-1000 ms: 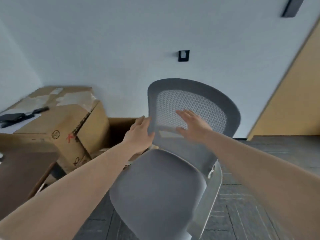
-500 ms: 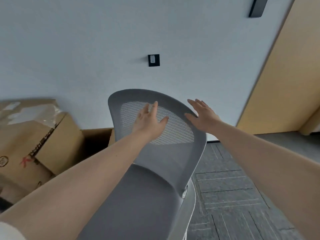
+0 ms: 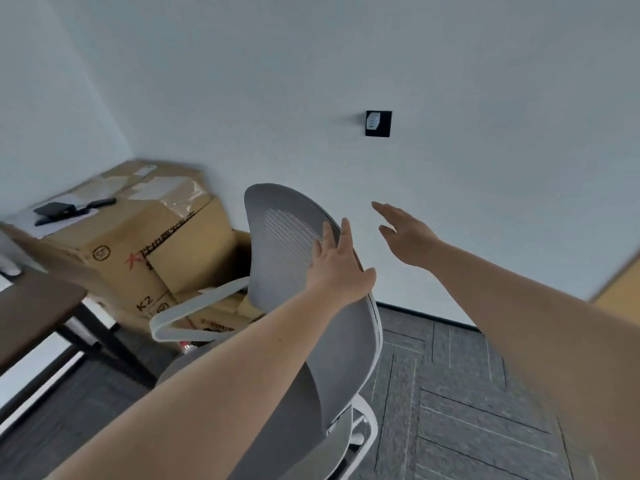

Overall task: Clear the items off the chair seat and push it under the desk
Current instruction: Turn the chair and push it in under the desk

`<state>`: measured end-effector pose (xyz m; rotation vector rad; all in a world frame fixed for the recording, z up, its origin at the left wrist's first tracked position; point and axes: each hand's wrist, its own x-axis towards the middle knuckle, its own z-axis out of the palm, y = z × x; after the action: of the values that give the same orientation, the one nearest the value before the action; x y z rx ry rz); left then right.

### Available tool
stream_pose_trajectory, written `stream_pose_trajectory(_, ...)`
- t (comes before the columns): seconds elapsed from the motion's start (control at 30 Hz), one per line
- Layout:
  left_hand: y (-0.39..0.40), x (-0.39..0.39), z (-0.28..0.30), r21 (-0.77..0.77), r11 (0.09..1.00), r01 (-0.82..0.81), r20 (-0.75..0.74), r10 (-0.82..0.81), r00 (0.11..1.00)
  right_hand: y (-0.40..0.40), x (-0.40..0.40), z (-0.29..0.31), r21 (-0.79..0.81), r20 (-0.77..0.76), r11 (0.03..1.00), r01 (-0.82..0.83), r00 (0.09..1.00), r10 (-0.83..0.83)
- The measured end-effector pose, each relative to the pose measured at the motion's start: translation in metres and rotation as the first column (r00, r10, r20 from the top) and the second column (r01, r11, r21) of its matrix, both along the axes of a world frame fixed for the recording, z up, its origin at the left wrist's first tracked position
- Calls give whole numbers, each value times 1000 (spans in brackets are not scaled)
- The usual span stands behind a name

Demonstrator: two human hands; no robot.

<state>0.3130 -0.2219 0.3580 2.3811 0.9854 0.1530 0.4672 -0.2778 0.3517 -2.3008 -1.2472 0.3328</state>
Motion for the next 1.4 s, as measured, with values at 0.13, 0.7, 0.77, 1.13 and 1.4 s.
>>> stream_pose_trajectory(0.13, -6, 1, -5, -107, 994, -37, 52, 42, 998, 15, -6, 1, -20, 48, 993, -118, 992, 118)
stream_pose_trajectory(0.7, -90, -133, -4, 21, 996, 86, 44, -87, 995, 24, -43, -11, -81, 200, 892, -445, 869, 452)
stream_pose_trajectory(0.77, -99, -143, -2, 141, 990, -18, 50, 11, 999, 25, -42, -13, -48, 224, 864, -502, 837, 499)
stream_pose_trajectory(1.13, -130, -128, -15, 569, 769, -291, -167, 454, 875, 4, -43, -19, -64, 497, 706, -705, 591, 636)
stream_pose_trajectory(1.4, -145, -170, -14, 571, 758, -316, -178, 490, 854, -20, -69, -16, -88, 552, 609, -788, 471, 688)
